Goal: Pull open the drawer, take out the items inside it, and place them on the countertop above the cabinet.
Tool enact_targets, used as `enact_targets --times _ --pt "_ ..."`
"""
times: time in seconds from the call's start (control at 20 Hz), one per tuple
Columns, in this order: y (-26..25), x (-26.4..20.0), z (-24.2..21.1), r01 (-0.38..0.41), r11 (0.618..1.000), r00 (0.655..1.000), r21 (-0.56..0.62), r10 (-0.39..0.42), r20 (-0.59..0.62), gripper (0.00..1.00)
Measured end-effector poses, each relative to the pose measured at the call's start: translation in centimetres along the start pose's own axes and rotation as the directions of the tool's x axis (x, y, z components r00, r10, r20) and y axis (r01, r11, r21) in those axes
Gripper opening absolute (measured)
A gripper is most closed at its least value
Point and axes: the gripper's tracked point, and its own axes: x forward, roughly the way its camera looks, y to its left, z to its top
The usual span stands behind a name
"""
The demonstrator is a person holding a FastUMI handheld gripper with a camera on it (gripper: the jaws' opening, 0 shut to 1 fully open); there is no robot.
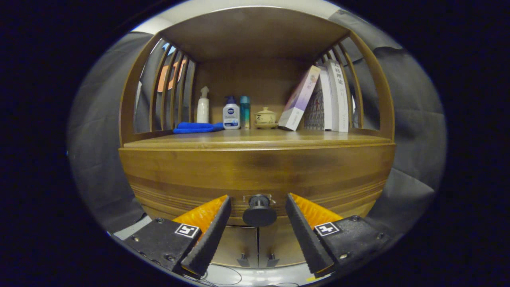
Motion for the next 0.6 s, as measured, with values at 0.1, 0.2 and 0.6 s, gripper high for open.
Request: enact_targets --times 0.1,0.2,0.6 --pt "-0.1 0.4 0.0 0.013 1.0 1.0 -0.008 -0.013 0.01 0.86" --pt "-0.4 1.0 -0.7 0.025 1.0 1.0 -0.014 -0.026 -0.011 0.76" --pt "-0.8 1.1 -1.1 0.04 0.999 0.999 0.009 -0.04 -0.03 0.46"
